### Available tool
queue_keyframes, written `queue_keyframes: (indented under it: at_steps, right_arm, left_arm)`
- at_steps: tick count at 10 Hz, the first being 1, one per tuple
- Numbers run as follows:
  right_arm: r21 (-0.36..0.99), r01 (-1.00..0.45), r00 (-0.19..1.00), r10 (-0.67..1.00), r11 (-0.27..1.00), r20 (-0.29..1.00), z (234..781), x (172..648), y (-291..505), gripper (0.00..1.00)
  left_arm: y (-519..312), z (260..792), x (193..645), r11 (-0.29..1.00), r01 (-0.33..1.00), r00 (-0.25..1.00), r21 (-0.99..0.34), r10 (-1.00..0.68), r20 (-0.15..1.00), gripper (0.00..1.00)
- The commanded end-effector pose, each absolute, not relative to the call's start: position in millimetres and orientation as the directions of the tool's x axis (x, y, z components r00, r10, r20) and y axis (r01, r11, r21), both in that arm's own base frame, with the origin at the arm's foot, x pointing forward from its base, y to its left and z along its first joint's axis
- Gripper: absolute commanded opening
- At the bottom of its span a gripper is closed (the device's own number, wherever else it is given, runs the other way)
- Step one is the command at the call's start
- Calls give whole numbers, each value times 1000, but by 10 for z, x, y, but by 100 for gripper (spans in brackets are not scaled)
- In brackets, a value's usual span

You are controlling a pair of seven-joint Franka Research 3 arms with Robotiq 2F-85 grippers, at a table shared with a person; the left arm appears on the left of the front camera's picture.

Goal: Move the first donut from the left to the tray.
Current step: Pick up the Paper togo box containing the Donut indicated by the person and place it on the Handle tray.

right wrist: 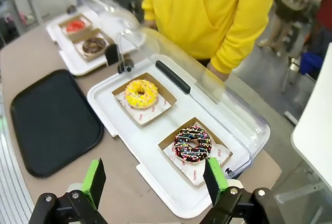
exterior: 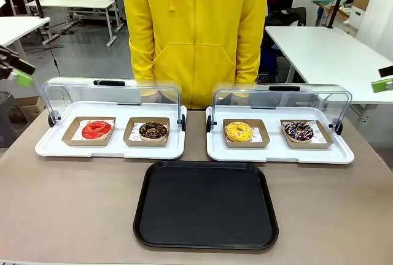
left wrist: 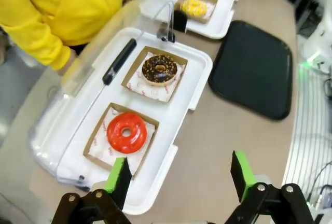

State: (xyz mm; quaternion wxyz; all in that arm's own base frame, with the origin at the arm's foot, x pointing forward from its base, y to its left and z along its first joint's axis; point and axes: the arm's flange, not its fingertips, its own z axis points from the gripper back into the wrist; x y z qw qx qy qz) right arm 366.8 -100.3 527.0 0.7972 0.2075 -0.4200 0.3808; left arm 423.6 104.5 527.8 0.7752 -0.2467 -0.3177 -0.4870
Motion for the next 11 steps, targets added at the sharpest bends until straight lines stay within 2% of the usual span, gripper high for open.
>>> queue_keyframes:
  at_steps: [1, 4, 8, 11]
  right_arm:
    - [26, -811, 320, 405, 585, 857, 5229, 3631, -1163, 100]
    - [-2, -825, 263, 387, 565, 884, 5220, 3482, -1251, 100]
    - [7, -825, 252, 355, 565, 900, 5199, 3430, -1364, 100]
    - [7, -817, 250, 344, 577, 905, 5199, 3422, -1409, 100]
  left_arm:
    - [1318, 5084, 4327, 344, 936, 263, -73, -546, 796, 100]
    - [1582, 4998, 3971, 340, 940, 167, 10, -487, 857, 100]
    - [1641, 4955, 3895, 335, 940, 117, 59, -482, 869, 100]
    - [1737, 4956, 3930, 357, 932, 134, 60, -496, 858, 100]
